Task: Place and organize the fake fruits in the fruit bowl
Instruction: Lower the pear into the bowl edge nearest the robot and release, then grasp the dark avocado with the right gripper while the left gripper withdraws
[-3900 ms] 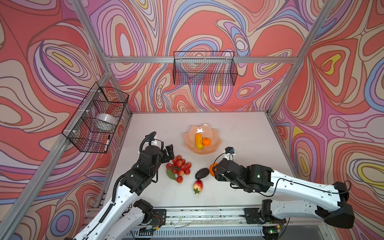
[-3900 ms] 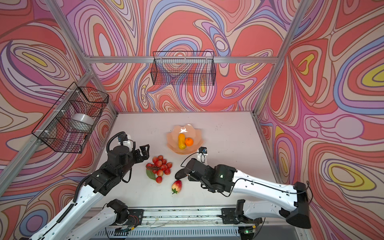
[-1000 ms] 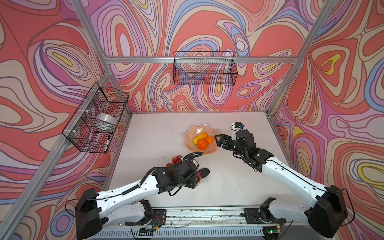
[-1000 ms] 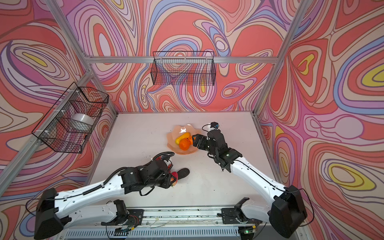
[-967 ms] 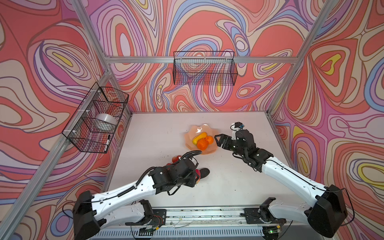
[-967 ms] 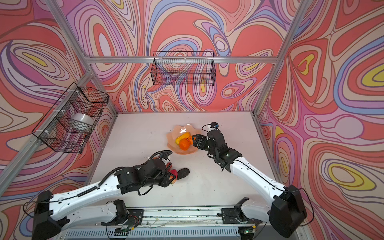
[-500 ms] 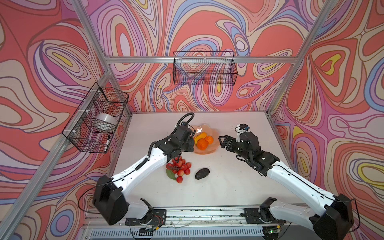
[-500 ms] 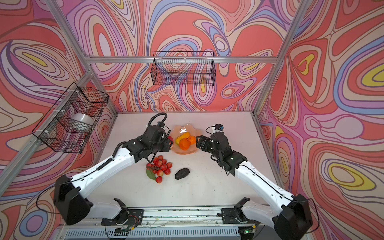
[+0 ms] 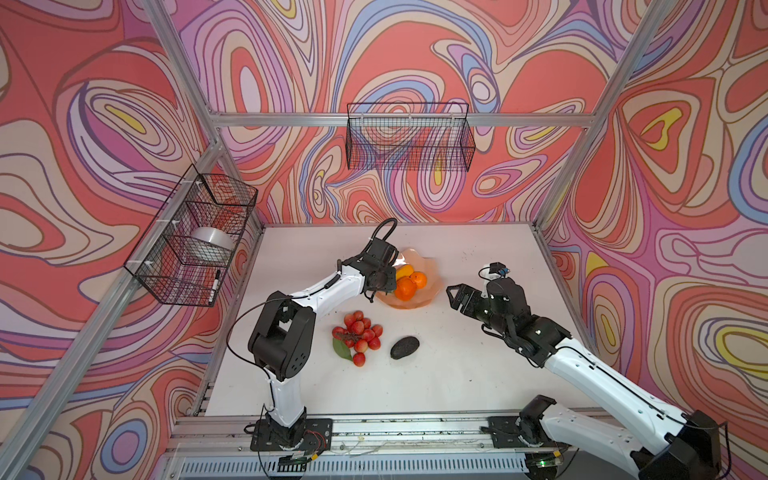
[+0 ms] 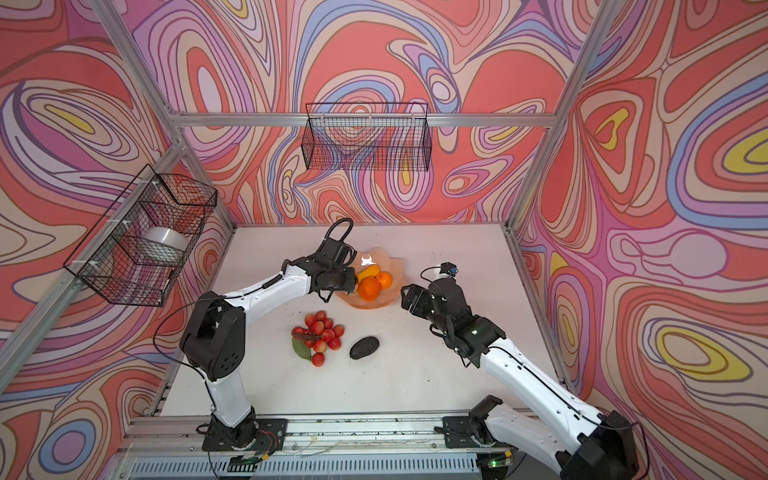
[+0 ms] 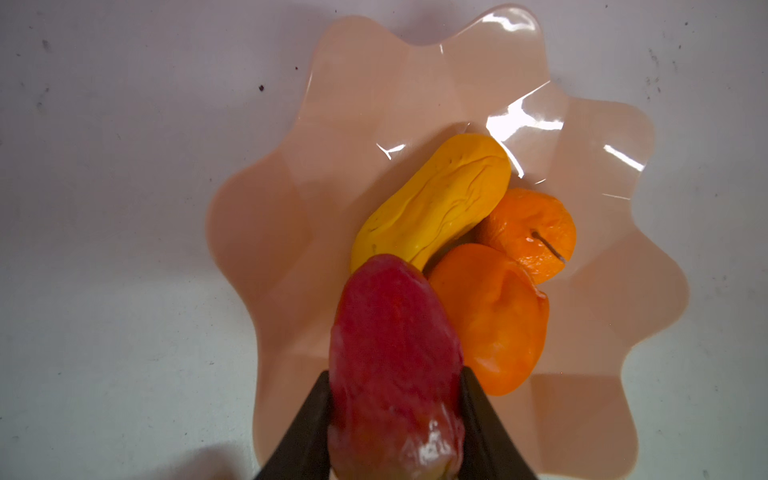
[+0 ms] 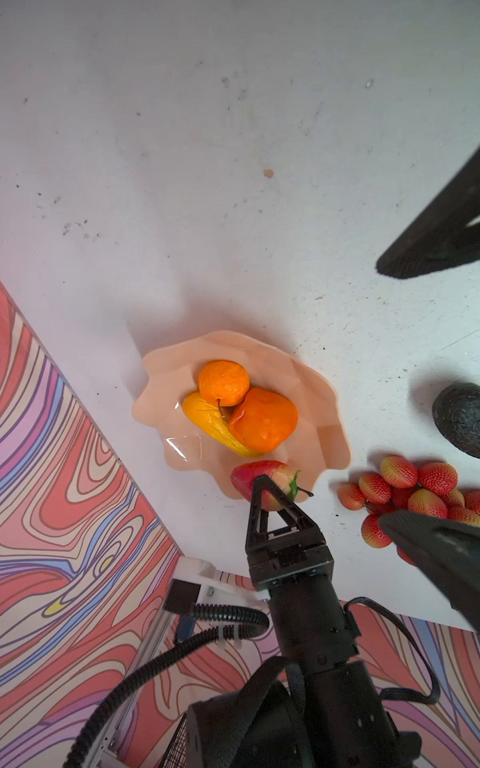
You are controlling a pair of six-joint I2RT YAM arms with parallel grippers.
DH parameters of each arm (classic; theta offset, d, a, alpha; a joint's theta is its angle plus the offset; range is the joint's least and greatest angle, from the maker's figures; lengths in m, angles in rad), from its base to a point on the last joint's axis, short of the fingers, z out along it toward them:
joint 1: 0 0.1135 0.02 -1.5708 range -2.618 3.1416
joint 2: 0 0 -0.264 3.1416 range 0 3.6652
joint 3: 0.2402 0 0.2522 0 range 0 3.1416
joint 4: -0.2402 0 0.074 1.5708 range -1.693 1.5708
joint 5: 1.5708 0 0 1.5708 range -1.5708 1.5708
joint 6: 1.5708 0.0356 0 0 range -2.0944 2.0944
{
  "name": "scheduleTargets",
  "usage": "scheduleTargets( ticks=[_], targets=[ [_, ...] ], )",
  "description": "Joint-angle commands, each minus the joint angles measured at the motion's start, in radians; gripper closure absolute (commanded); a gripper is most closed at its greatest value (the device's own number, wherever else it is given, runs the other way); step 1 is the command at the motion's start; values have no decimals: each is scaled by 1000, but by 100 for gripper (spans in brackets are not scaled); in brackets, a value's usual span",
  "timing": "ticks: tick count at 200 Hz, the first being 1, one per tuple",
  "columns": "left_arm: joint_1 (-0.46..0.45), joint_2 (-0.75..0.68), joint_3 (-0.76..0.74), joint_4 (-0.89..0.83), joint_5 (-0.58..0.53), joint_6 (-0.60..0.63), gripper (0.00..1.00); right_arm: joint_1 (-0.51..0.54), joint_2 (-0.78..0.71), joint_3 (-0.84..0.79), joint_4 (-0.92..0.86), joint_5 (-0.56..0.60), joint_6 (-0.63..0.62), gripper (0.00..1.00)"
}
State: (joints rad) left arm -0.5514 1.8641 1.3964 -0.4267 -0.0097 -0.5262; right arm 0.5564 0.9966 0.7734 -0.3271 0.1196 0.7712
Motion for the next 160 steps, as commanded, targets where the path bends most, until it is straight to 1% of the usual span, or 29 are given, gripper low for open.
scheduleTargets(
  ticks=[1,20,35,51,73,86,101,116,133,145,160],
  targets=[
    [1,22,27,-35,4,-42,61,-6,0,-7,-9,22,10,8],
    [1,22,8,-17,14,-68,57,-6,17,-5,-5,19,8,8],
    [1,19,1,-4,33,-76,46,-6,32,-5,-1,14,8,8],
    [1,6,9,-11,32,-78,38,-6,53,4,-8,9,6,8],
    [1,-55,-6,6,21,-68,32,-6,92,29,-47,15,0,9],
    [1,-107,-15,12,8,-57,31,-6,120,38,-60,-28,-15,8],
    [1,-195,-30,22,-25,-36,31,-3,145,15,-39,-92,20,8],
    [0,-311,-61,31,-87,3,29,24,151,-40,4,-130,97,10],
    [1,-479,-145,80,-172,55,27,115,159,-75,0,-76,186,10],
    [1,-607,-239,119,-239,73,23,188,178,-79,-12,-33,238,10],
    [2,-761,-371,155,-300,88,18,270,222,-78,12,-12,308,11]
  ],
)
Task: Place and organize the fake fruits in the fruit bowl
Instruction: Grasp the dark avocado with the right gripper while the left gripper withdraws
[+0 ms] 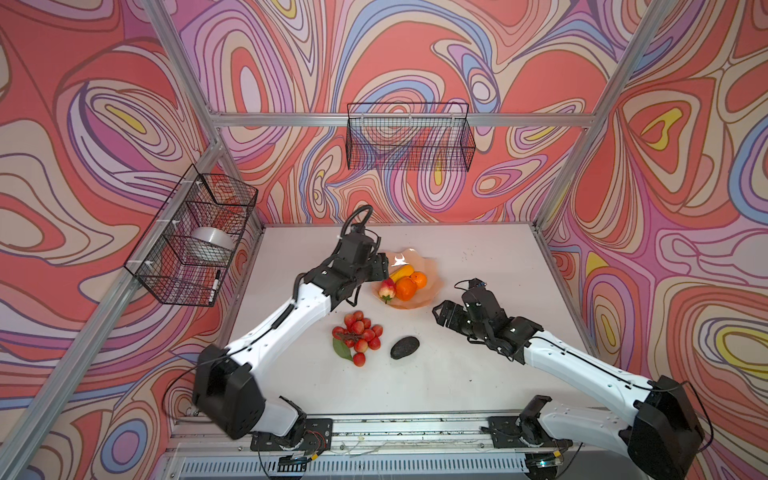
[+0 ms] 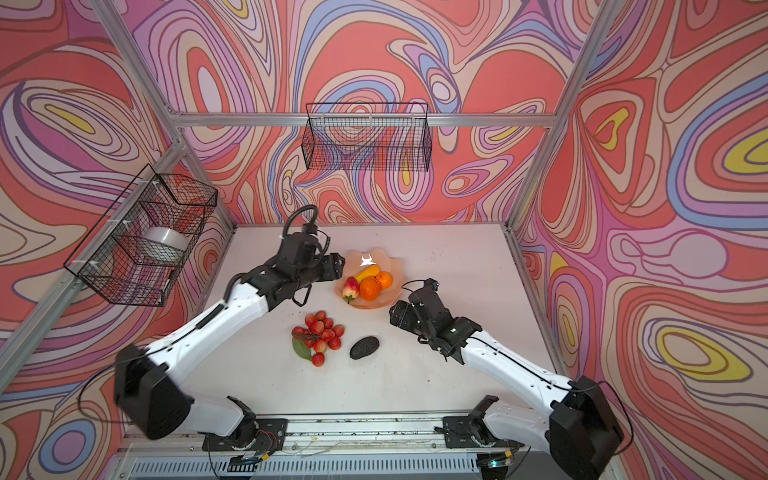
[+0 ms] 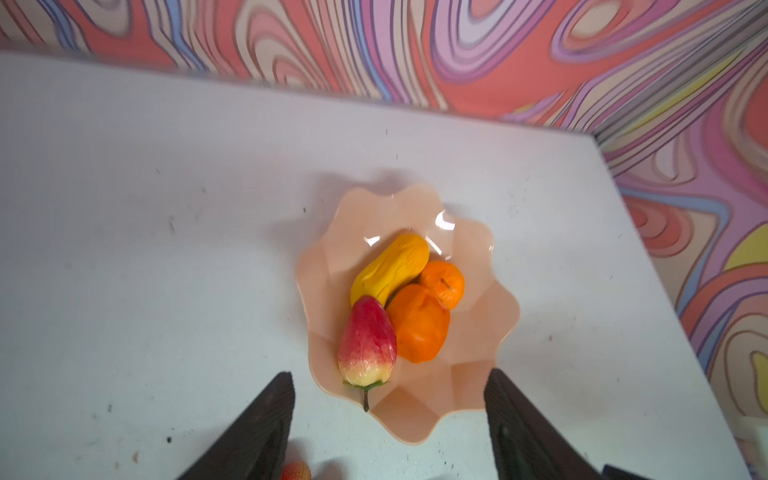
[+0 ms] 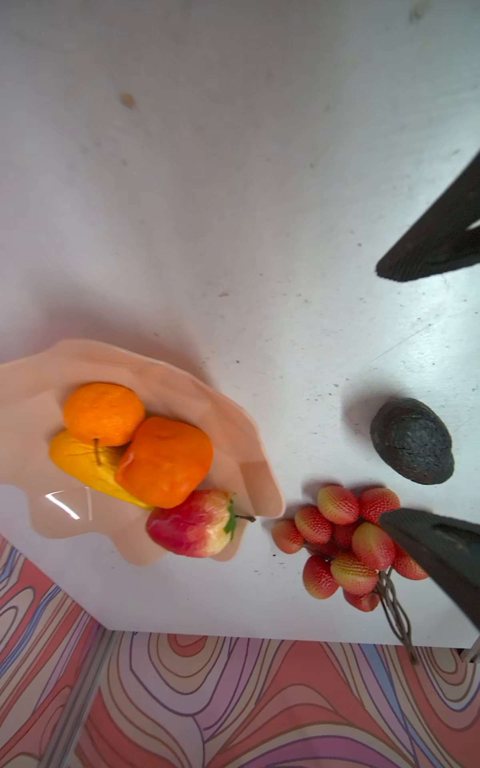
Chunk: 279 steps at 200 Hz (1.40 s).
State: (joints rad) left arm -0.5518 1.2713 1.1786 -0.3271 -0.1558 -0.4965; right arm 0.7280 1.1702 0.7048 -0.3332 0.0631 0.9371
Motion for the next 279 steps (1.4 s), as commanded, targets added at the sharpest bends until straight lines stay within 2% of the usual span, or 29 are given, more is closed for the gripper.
scheduleTargets(
  ticks=[1,30,50,71,108,154,175,201,218,251,264,279],
  targets=[
    [2,-179,-162,55,-158,59,18,102,53,-9,22,45,147,11],
    [4,-427,-361,38,-194,59,11,206,182,12,136,46,265,13],
    [6,-539,-422,-63,-227,1,10,261,253,50,158,83,313,13],
    [6,-639,-461,-137,-267,-27,8,266,326,82,180,78,354,13],
    [6,-748,-484,-212,-308,-38,7,273,423,136,196,77,402,14],
    [6,-789,-487,-250,-335,-15,6,286,478,164,135,109,456,21],
    [6,-793,-486,-251,-336,-19,5,287,497,194,85,142,433,29],
    [6,-799,-486,-257,-334,-24,5,288,485,191,82,155,413,55],
    [6,-805,-485,-271,-331,-34,5,287,435,198,8,201,378,65],
    [6,-815,-490,-298,-314,-61,5,271,261,256,-208,347,244,70],
    [6,-813,-493,-316,-303,-84,5,214,217,303,-272,355,158,70],
    [6,-815,-506,-331,-278,-118,6,120,191,351,-273,309,39,70]
  ],
)
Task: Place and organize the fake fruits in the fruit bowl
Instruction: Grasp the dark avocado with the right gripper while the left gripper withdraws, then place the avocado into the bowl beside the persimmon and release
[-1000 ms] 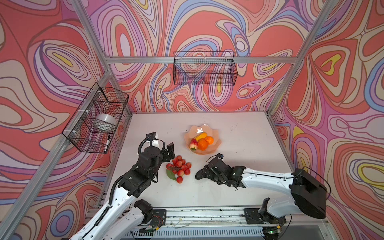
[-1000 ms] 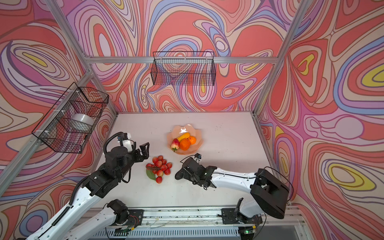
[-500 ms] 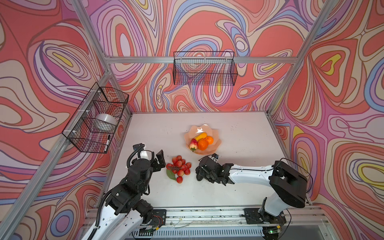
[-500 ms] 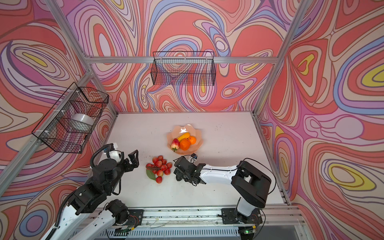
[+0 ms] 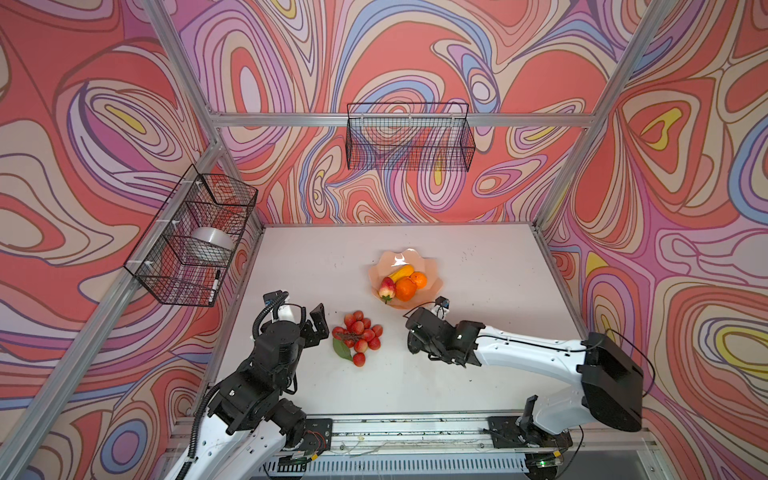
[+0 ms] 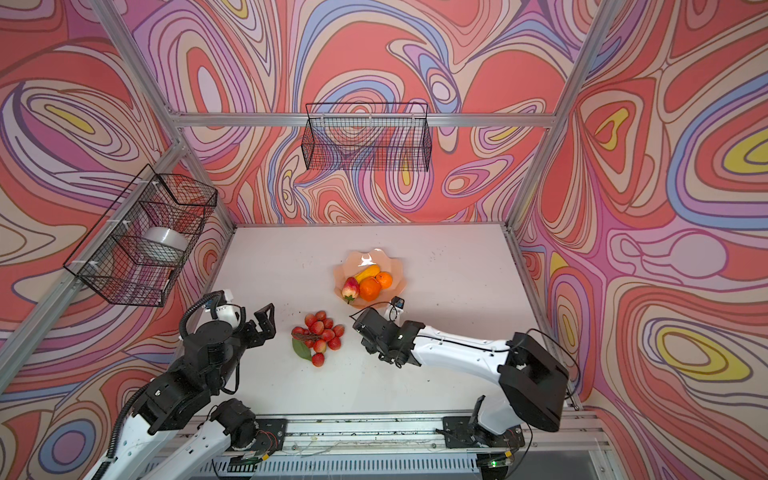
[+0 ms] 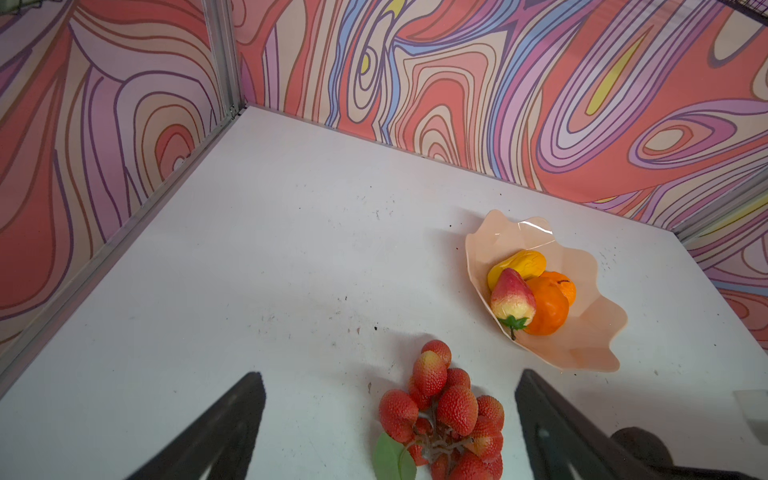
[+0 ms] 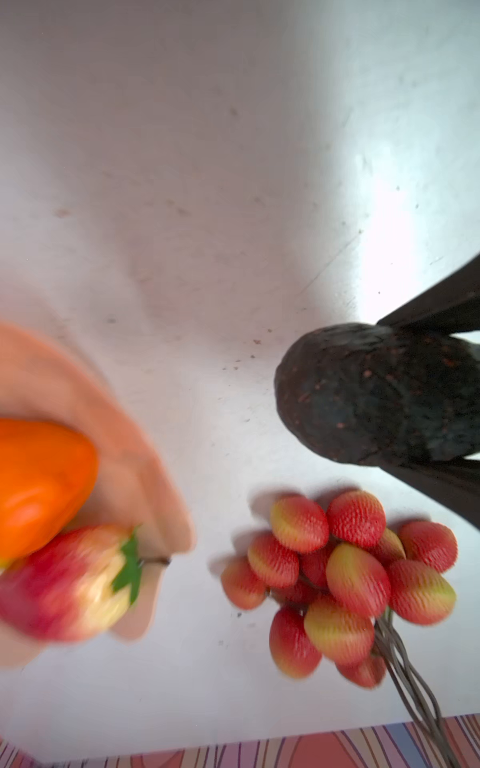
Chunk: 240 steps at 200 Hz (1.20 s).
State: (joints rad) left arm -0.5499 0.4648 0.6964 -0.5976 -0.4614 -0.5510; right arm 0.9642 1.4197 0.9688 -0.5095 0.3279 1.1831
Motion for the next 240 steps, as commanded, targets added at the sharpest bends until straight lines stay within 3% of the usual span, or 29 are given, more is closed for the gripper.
scheduleTargets(
  ticks=[1,24,52,152,172,203,240],
  targets=[
    [4,-8,-23,-61,28,-66,6,-119,-58,90,-96,42,-217,70],
    [5,-8,-40,-83,65,-122,6,-241,-9,185,-79,-26,-375,71],
    [4,-15,-53,-98,117,-169,6,-301,104,274,-37,-67,-472,71],
    [4,40,-134,-44,253,-251,12,-391,378,291,170,-217,-460,70],
    [4,63,-144,-22,279,-253,15,-408,404,291,178,-250,-444,66],
    [4,104,-162,15,311,-263,18,-426,412,277,205,-298,-427,45],
    [4,178,-171,64,341,-270,19,-433,342,285,195,-280,-435,34]
  ],
)
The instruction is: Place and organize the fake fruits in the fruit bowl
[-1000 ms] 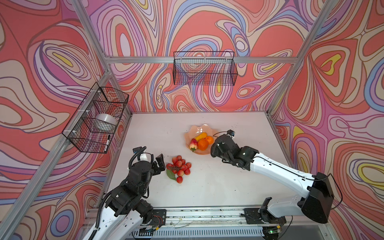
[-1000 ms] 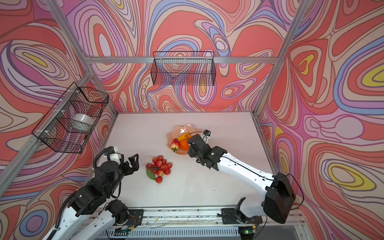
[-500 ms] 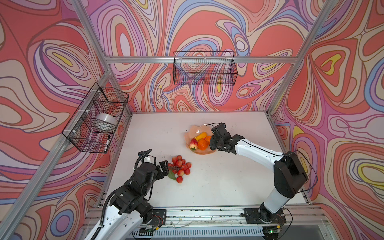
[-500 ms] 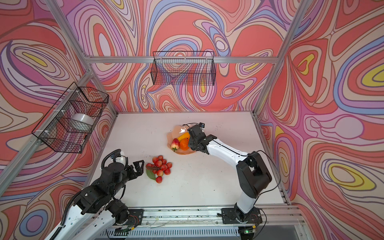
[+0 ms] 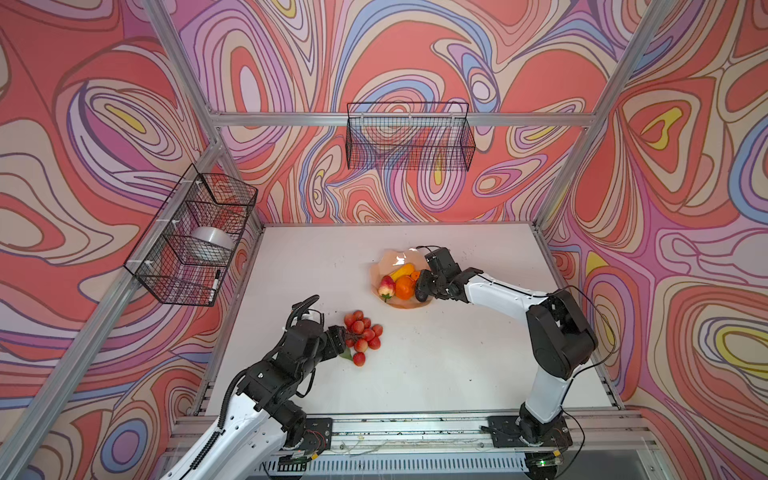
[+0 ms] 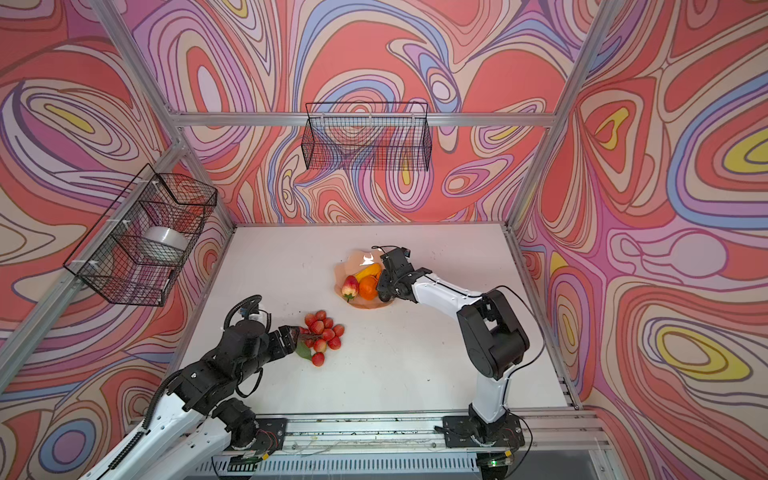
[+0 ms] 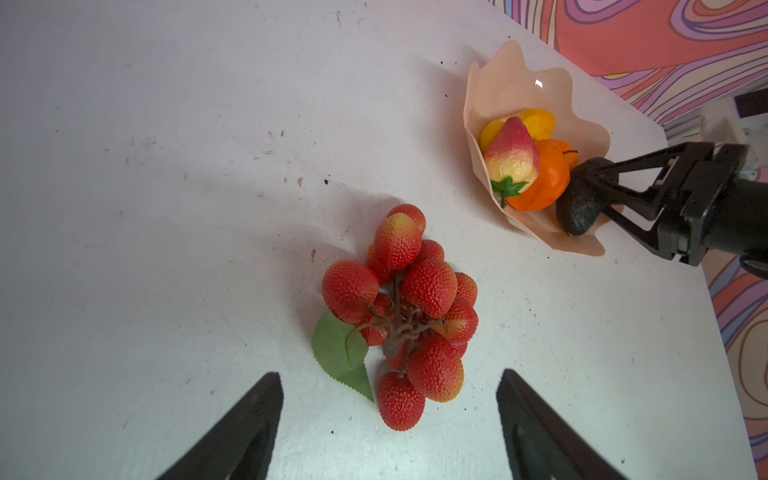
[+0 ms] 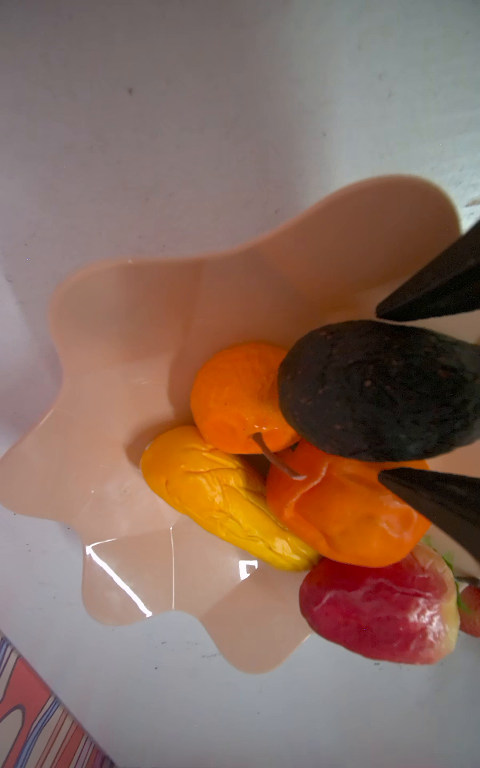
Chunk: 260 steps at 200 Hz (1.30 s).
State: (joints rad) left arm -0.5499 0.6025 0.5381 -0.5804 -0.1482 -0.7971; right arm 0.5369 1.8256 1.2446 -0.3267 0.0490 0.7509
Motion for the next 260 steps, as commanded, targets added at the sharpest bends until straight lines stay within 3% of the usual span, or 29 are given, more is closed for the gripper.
scheduleTargets(
  ticks=[1,24,67,157,188,249,260],
  targets=[
    [4,42,-13,48,28,-24,19,-5,-73,10,11,1,-3,34],
    [4,106,-4,73,45,-15,23,-6,-165,16,-5,47,-20,28],
    [4,240,33,66,50,-19,38,-9,-304,-22,-27,102,-26,24],
    [5,301,59,130,6,-24,44,-14,-463,-151,-29,122,-37,17],
    [5,353,75,134,6,-17,52,-14,-533,-219,9,118,-59,7],
    [5,381,84,129,-5,-7,69,-14,-590,-247,-24,163,-52,6],
    [5,382,87,125,-5,-7,76,-14,-589,-250,-29,174,-48,6]
  ],
)
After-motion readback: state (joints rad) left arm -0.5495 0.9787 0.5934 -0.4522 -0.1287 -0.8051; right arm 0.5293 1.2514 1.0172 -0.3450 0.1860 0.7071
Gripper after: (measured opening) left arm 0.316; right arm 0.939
